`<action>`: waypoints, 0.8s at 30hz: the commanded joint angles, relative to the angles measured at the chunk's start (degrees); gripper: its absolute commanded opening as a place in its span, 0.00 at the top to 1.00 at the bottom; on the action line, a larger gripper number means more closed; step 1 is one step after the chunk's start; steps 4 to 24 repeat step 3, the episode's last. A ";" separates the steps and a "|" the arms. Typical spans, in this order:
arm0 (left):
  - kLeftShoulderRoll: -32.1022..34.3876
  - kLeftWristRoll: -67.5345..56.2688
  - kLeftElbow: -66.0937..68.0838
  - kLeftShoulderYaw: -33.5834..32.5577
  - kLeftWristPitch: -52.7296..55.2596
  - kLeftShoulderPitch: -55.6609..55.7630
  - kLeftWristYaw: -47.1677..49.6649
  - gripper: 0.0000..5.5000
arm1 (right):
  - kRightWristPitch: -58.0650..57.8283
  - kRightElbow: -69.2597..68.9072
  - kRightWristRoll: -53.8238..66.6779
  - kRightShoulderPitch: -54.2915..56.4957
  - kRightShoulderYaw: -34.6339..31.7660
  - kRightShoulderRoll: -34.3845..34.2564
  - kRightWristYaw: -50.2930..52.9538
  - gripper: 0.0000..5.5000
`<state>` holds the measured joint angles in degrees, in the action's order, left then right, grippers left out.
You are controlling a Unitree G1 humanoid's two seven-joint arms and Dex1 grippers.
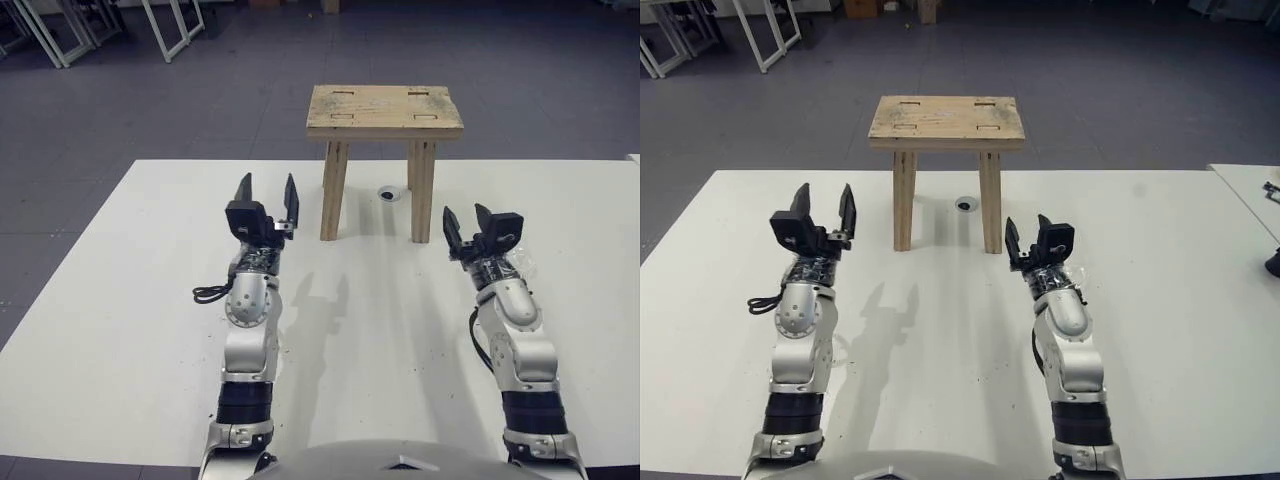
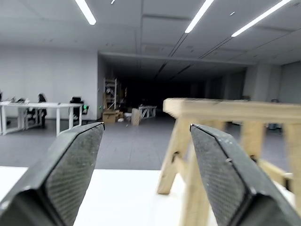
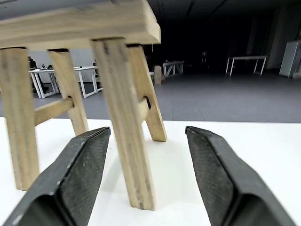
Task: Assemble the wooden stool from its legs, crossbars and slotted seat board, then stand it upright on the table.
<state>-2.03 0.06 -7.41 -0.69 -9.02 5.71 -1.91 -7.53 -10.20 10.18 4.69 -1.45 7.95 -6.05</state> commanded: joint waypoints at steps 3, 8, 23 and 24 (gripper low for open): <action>0.22 2.94 0.17 1.78 -0.51 -0.57 1.47 0.39 | 0.09 -1.85 -1.99 0.88 -0.47 -1.11 2.21 0.46; 0.22 2.94 0.17 1.78 -0.51 -0.57 1.47 0.39 | 0.09 -1.85 -1.99 0.88 -0.47 -1.11 2.21 0.46; 0.22 2.94 0.17 1.78 -0.51 -0.57 1.47 0.39 | 0.09 -1.85 -1.99 0.88 -0.47 -1.11 2.21 0.46; 0.22 2.94 0.17 1.78 -0.51 -0.57 1.47 0.39 | 0.09 -1.85 -1.99 0.88 -0.47 -1.11 2.21 0.46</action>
